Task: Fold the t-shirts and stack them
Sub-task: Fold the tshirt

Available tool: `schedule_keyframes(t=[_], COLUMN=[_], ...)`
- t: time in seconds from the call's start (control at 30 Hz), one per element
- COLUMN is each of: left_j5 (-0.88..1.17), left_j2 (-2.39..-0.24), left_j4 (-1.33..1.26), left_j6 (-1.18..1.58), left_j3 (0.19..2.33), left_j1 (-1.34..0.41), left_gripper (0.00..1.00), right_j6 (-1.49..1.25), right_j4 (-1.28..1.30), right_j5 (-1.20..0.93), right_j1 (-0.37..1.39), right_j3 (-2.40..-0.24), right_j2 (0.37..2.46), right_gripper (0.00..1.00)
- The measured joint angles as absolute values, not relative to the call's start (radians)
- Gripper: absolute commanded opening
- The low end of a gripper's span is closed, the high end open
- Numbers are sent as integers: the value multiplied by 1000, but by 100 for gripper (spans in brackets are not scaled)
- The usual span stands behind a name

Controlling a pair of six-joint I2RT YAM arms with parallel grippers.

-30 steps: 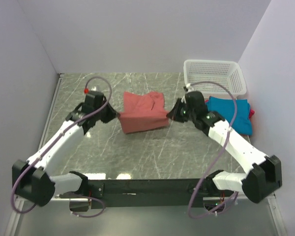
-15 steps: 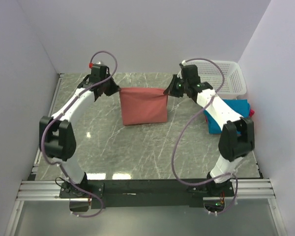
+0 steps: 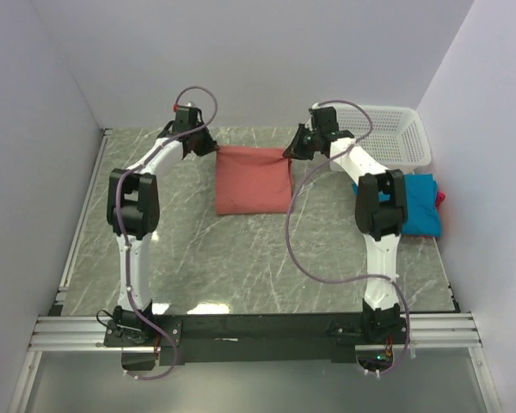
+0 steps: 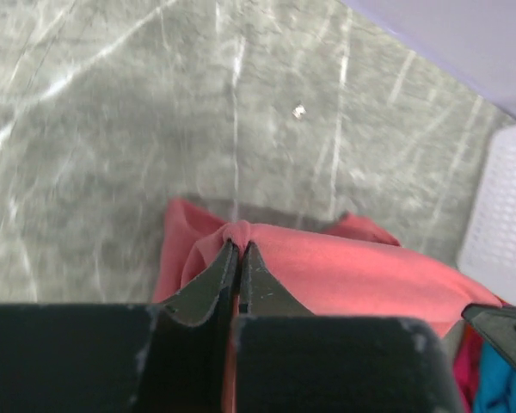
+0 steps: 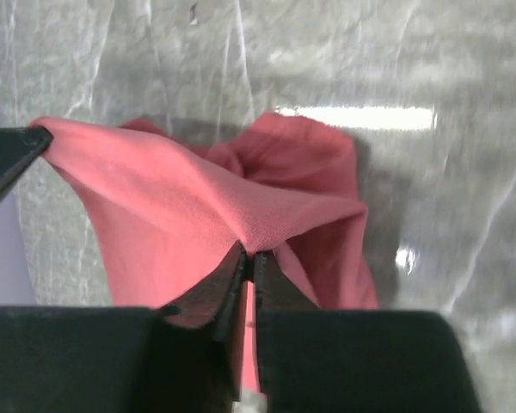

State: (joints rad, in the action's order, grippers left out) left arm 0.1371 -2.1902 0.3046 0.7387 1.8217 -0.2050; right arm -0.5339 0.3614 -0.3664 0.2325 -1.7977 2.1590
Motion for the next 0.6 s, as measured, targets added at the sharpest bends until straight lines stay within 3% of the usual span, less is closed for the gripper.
schedule_keyframes(t=[0.03, 0.07, 0.1, 0.13, 0.17, 0.37, 0.6], left_j5=[137, 137, 139, 140, 142, 146, 138], left_j2=[-2225, -2246, -2271, -2288, -2302, -2281, -2065], left_j4=[307, 311, 321, 328, 333, 330, 311], left_j6=[735, 730, 719, 715, 710, 710, 710], left_j3=[1852, 1874, 1902, 1922, 1943, 1938, 1684], left_j1=[-204, -202, -199, -197, -193, -175, -175], left_gripper=[20, 46, 61, 93, 99, 99, 99], right_j6=[-534, -535, -537, -525, -517, -464, -385], right_j4=[364, 373, 381, 385, 387, 377, 413], right_j5=[-383, -399, -412, -422, -432, -437, -377], right_j1=[226, 220, 214, 210, 205, 195, 224], right_j3=[-1836, -1882, -1929, -1967, -1986, -1913, -1800], right_j2=[2201, 2241, 2283, 2316, 2336, 2296, 2220], right_gripper=[27, 55, 69, 77, 82, 85, 85])
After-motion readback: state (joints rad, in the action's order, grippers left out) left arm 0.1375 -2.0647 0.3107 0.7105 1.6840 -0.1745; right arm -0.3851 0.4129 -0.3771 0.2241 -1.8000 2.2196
